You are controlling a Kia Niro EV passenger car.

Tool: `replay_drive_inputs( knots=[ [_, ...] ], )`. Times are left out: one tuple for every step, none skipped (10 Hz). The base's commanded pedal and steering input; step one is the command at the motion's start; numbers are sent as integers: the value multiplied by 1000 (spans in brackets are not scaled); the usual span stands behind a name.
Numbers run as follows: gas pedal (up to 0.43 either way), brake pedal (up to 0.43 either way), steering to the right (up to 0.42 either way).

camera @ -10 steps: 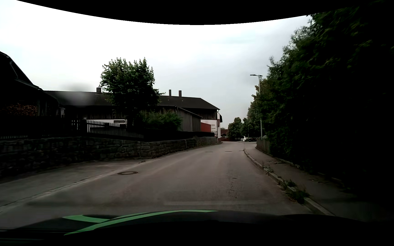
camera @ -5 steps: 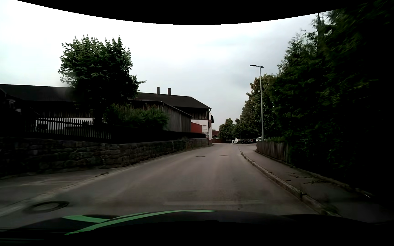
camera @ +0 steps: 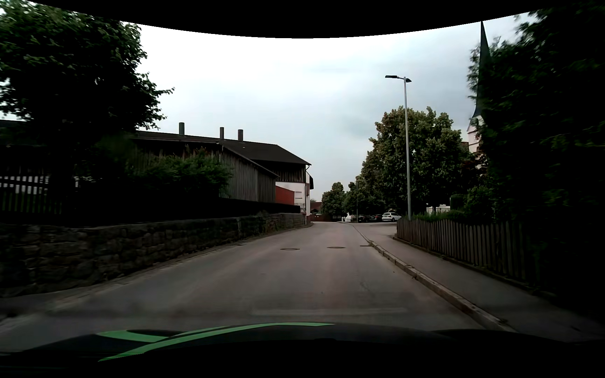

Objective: Follow the waypoints while adhering to traffic rules and regulations

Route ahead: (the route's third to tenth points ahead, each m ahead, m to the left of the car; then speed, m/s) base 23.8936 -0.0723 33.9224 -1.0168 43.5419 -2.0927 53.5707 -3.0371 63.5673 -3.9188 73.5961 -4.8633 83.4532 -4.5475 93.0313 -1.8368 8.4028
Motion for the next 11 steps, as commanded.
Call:
replay_drive_inputs(
  knots=[
    [110,0,57],
    [110,0,56],
    [110,0,55],
    [110,0,53],
    [110,0,50],
    [110,0,47],
    [110,0,44],
    [110,0,38],
    [110,0,31],
    [110,0,27],
    [110,0,24]
  ],
)
